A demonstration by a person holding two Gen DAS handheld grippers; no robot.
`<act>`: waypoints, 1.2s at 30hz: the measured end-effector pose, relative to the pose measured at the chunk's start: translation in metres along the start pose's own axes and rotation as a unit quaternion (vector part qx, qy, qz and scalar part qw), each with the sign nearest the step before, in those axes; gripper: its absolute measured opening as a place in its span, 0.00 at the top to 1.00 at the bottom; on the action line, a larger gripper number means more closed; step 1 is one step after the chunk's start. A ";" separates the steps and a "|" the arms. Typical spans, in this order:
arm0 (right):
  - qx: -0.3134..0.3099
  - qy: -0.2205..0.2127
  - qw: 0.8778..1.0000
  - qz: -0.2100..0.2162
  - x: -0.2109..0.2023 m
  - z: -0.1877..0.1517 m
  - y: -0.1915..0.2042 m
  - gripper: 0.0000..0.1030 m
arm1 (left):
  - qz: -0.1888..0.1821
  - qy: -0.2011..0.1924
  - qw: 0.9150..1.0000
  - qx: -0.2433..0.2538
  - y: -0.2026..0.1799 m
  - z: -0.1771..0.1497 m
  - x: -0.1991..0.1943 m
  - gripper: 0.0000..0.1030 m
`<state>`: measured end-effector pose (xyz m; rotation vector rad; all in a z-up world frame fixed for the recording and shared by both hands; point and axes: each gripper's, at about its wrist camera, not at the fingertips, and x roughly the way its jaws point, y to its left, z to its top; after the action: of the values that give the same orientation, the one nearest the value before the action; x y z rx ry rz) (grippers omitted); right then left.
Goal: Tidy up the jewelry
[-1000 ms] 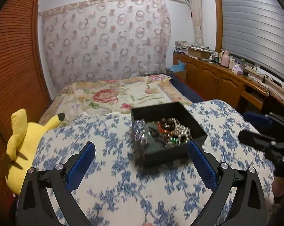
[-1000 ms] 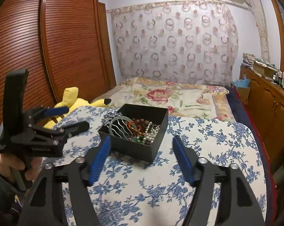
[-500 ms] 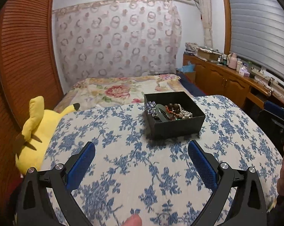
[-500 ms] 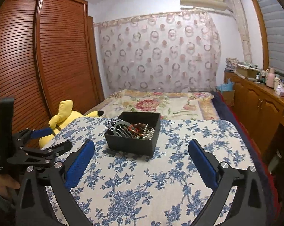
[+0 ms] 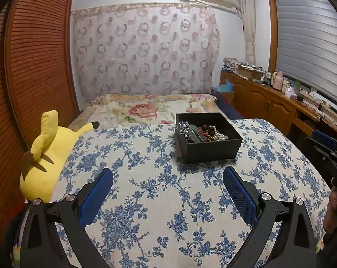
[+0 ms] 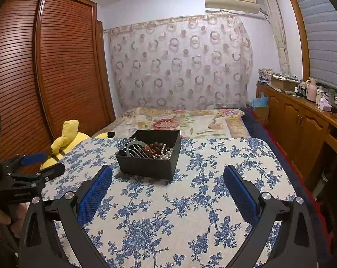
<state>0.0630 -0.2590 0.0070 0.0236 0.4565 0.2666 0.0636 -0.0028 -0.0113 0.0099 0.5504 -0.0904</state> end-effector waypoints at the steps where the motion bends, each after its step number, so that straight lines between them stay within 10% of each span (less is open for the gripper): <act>1: 0.000 0.000 1.000 0.000 0.000 0.000 0.000 0.02 | 0.000 0.000 1.000 -0.001 0.000 0.000 -0.001 0.08; 36: 0.000 0.002 1.000 -0.002 0.001 -0.002 0.001 0.02 | 0.001 -0.007 1.000 -0.003 0.000 0.003 -0.007 0.08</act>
<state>0.0625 -0.2580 0.0053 0.0223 0.4595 0.2624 0.0595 -0.0021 -0.0052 0.0032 0.5358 -0.0862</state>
